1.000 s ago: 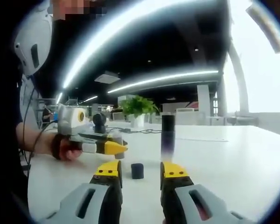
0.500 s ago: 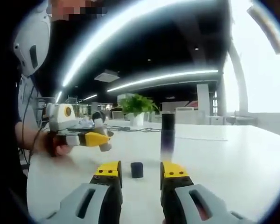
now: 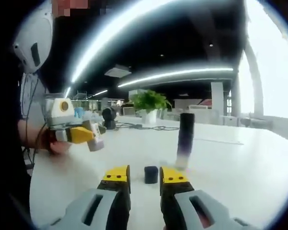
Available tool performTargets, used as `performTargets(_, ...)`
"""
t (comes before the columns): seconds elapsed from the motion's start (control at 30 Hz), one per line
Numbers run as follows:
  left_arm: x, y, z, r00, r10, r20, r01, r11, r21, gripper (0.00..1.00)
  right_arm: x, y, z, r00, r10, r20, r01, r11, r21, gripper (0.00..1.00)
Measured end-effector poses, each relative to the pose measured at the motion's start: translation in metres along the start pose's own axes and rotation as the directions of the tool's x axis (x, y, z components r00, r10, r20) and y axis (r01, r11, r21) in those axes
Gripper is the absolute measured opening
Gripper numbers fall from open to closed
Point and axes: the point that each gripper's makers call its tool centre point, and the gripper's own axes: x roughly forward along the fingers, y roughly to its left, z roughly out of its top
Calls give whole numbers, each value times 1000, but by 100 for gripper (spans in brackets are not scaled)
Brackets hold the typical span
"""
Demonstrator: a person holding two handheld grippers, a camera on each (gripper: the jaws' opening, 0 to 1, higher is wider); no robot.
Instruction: Pick up cosmetic bottle twist off cap place on table pick up cap screw tight cap place on table
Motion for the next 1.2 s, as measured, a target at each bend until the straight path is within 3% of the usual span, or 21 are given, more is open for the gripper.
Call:
performTargets(0.27, -1, 5, -11, 999, 21, -47, -22, 999, -33, 9, 24, -5, -17, 995, 64, -72, -66, 997, -27, 22)
performTargets(0.6, 0, 1, -19, 997, 7, -80, -7, 1000, 0, 9, 46, 4, -26, 983, 127, -131, -135, 989, -61, 22)
performTargets(0.97, 2, 2, -18, 997, 11, -73, -13, 1000, -25, 9, 45, 3, -33, 977, 128, -168, -141, 988, -66, 13)
performTargets(1.2, 2, -1, -21, 996, 0, -88, 1, 1000, 12, 9, 43, 5, -31, 976, 145, -164, -157, 985, -65, 10)
